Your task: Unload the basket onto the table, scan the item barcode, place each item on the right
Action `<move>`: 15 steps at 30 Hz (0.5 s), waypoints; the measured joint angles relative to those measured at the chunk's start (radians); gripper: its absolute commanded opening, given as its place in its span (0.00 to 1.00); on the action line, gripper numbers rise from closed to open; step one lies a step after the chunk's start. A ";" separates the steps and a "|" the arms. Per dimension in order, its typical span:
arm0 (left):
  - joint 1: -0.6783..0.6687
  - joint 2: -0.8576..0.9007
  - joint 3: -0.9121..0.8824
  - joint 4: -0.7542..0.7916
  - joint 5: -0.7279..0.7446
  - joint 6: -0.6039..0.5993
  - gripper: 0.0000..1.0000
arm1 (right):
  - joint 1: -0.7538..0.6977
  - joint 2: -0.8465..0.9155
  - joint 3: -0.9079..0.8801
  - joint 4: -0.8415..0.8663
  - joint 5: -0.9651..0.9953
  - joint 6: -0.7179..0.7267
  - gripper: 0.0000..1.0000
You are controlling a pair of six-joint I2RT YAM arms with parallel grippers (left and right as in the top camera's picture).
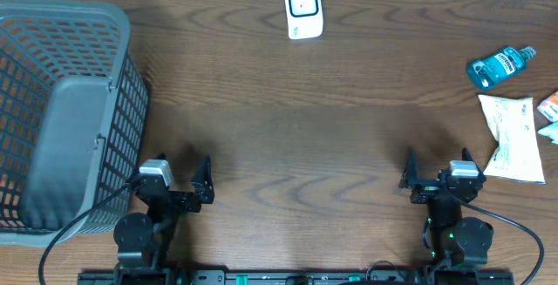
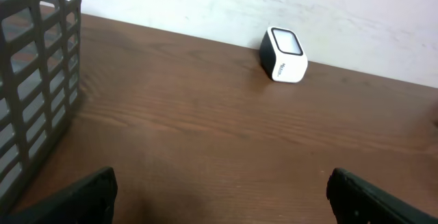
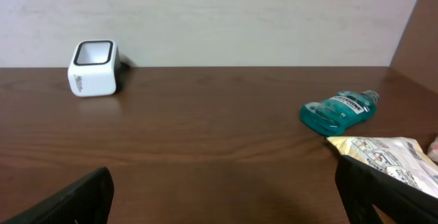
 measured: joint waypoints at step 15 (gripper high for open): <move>0.000 0.000 -0.072 0.184 -0.056 0.019 0.98 | 0.000 0.000 0.000 0.000 0.000 0.000 0.99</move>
